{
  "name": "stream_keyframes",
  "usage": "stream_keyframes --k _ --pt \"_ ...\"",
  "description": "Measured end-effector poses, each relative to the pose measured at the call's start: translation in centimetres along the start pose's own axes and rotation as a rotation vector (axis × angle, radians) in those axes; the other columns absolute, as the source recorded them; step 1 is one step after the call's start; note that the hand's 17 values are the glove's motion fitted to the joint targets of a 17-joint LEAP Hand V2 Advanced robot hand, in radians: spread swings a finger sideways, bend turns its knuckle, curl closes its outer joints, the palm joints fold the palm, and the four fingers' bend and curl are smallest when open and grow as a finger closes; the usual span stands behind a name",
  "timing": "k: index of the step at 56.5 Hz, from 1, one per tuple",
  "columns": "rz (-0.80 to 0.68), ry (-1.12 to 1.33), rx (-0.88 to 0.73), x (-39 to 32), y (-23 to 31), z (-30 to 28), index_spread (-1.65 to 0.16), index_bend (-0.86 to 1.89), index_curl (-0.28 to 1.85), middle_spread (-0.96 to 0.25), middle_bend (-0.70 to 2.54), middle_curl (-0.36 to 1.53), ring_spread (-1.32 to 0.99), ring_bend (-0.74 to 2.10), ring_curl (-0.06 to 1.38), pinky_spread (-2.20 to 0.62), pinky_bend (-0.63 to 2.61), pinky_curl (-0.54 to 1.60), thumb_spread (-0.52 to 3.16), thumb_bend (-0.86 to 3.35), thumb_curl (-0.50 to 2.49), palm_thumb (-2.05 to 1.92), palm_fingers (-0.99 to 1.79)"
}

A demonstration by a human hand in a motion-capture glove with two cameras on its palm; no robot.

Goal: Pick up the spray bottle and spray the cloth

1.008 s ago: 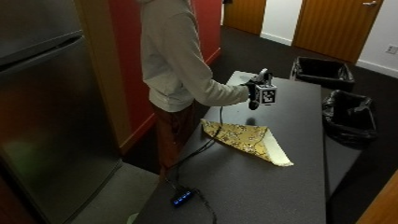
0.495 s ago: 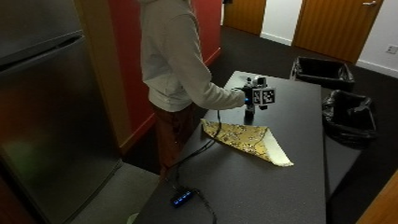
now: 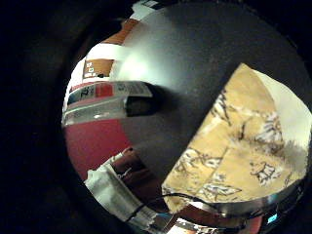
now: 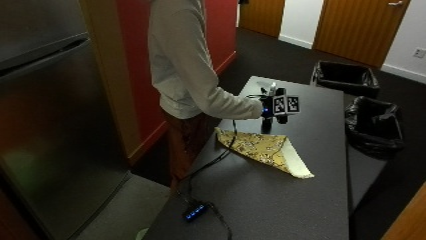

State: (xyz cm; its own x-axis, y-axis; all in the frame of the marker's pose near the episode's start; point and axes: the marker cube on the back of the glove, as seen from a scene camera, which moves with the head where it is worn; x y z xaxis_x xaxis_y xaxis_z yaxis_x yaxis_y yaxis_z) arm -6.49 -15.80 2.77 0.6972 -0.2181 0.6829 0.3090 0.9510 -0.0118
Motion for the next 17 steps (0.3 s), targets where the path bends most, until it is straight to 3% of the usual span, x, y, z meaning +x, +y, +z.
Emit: stream_keyframes --k 17 --pt "0.023 0.001 0.105 -1.6 2.2 -2.3 -0.44 0.12 0.2 -0.04 0.2 0.32 -0.03 0.37 0.32 0.09 0.54 0.38 0.82 -0.04 0.38 0.43 0.1"
